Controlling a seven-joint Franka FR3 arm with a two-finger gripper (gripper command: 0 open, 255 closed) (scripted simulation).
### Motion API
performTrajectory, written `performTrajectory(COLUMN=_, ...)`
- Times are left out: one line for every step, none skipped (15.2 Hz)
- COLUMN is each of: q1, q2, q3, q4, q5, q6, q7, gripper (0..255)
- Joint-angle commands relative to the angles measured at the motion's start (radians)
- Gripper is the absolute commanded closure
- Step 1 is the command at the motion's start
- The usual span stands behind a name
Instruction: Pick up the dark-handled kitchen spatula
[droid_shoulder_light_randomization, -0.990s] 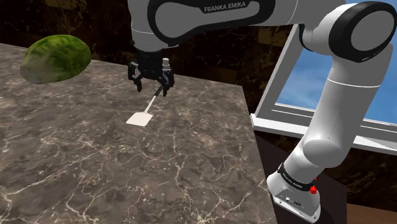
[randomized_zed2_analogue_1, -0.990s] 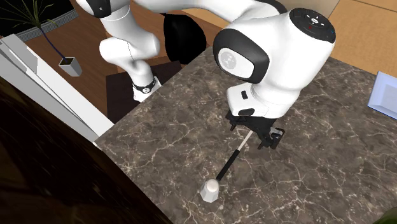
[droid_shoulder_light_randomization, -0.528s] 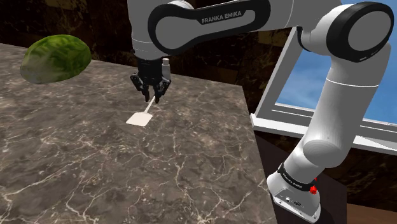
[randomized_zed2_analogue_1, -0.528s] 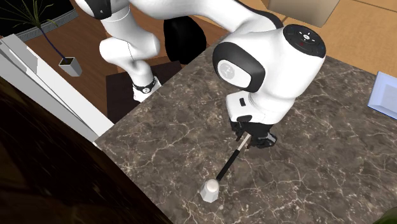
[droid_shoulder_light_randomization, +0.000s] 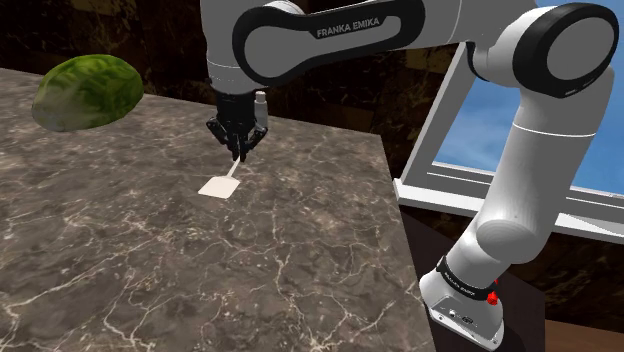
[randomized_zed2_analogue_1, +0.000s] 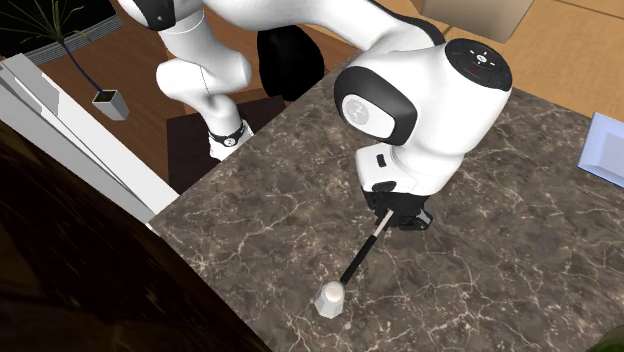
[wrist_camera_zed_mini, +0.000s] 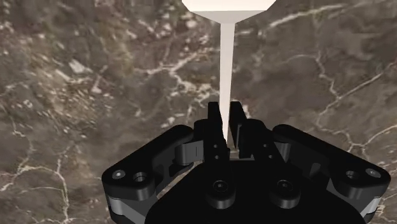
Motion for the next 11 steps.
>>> performTrajectory(q1=0.001, q2=-0.002, q3=0.001, q4=0.010, q5=0.002, q6=-0.012, q7=-0.002, gripper=255)
performTrajectory(q1=0.001, q2=-0.004, q3=0.002, q4=0.022, q5=0.004, q6=-0.025, q7=-0.003, gripper=255)
performTrajectory(q1=0.001, q2=-0.005, q3=0.002, q4=0.033, q5=0.005, q6=-0.037, q7=-0.005, gripper=255)
performTrajectory(q1=0.002, q2=-0.007, q3=0.003, q4=0.045, q5=0.007, q6=-0.050, q7=-0.007, gripper=255)
performTrajectory(q1=0.003, q2=-0.008, q3=0.004, q4=0.058, q5=0.008, q6=-0.063, q7=-0.008, gripper=255)
performTrajectory(q1=0.003, q2=-0.008, q3=0.004, q4=0.070, q5=0.009, q6=-0.076, q7=-0.010, gripper=255)
performTrajectory(q1=0.004, q2=-0.009, q3=0.005, q4=0.083, q5=0.010, q6=-0.089, q7=-0.011, gripper=255)
performTrajectory(q1=0.005, q2=-0.009, q3=0.005, q4=0.096, q5=0.010, q6=-0.103, q7=-0.013, gripper=255)
performTrajectory(q1=0.007, q2=-0.009, q3=0.006, q4=0.110, q5=0.011, q6=-0.116, q7=-0.014, gripper=255)
performTrajectory(q1=0.008, q2=-0.009, q3=0.006, q4=0.124, q5=0.011, q6=-0.130, q7=-0.015, gripper=255)
performTrajectory(q1=0.009, q2=-0.008, q3=0.007, q4=0.138, q5=0.011, q6=-0.143, q7=-0.016, gripper=255)
